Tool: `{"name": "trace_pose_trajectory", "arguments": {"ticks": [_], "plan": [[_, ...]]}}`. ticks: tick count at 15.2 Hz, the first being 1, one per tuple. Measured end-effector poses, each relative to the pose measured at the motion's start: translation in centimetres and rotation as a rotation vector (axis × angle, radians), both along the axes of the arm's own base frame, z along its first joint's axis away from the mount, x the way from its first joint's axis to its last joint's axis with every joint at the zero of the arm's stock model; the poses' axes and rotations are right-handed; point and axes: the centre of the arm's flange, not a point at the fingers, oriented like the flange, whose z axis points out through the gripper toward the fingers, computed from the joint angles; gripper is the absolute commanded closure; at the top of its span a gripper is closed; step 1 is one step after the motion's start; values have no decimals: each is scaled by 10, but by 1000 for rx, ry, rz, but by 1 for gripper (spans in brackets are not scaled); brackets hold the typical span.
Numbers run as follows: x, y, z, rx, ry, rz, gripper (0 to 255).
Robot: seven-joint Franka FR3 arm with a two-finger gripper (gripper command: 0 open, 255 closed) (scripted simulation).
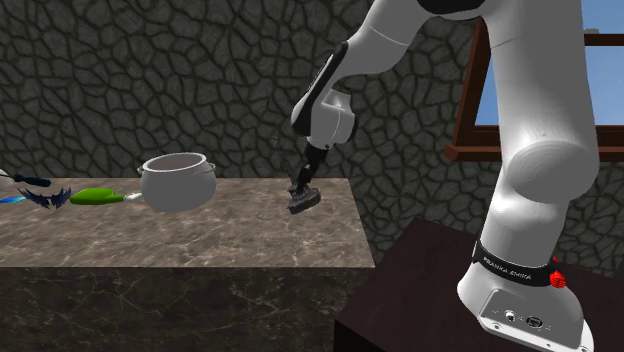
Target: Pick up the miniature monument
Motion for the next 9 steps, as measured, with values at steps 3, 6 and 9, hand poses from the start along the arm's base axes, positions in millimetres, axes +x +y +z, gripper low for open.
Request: {"name": "trace_pose_trajectory", "arguments": {"ticks": [3, 6, 9], "plan": [[2, 0, 17, 0, 0, 0, 255], [2, 1, 33, 0, 0, 0, 255], [1, 0, 46, 0, 0, 0, 255]]}}
